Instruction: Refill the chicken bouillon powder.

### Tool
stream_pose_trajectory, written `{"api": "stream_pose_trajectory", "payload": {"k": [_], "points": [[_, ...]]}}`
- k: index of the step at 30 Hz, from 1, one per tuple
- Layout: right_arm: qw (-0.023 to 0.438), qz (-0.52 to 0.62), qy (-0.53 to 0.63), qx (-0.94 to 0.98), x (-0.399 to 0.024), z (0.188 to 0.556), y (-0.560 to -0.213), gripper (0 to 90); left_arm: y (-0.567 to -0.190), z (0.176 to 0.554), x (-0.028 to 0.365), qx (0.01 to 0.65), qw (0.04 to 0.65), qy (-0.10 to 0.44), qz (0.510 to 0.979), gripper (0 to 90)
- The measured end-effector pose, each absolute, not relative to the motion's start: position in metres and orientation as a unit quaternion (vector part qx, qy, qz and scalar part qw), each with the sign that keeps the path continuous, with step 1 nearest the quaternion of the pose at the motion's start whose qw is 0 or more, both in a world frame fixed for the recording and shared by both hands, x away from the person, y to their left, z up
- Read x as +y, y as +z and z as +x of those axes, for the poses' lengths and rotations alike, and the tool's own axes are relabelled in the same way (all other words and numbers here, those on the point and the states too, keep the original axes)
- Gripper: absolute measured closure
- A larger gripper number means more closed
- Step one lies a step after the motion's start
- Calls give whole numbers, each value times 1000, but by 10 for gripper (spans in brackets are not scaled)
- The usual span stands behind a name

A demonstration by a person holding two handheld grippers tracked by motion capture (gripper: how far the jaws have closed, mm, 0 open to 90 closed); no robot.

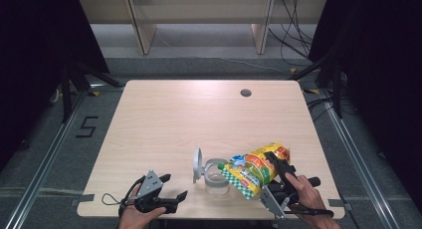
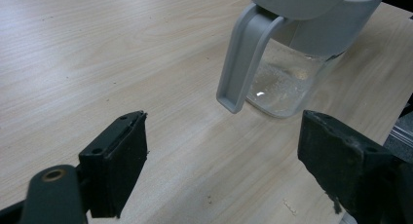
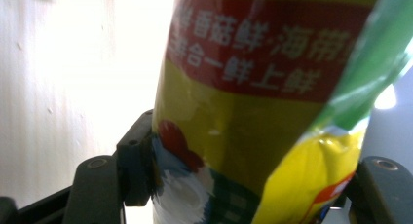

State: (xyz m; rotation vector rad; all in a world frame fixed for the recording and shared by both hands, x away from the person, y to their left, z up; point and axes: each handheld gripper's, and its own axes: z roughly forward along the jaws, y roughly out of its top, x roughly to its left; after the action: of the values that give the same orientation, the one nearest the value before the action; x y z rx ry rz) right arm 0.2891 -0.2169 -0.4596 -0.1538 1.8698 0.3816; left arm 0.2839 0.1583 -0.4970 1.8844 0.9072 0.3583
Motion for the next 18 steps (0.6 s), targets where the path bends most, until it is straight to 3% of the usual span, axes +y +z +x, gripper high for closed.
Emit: {"api": "stream_pose_trajectory", "payload": {"k": [18], "points": [[614, -112, 90, 776, -208, 289, -459, 346, -497, 284, 159, 370, 483, 148, 780, 180]]}}
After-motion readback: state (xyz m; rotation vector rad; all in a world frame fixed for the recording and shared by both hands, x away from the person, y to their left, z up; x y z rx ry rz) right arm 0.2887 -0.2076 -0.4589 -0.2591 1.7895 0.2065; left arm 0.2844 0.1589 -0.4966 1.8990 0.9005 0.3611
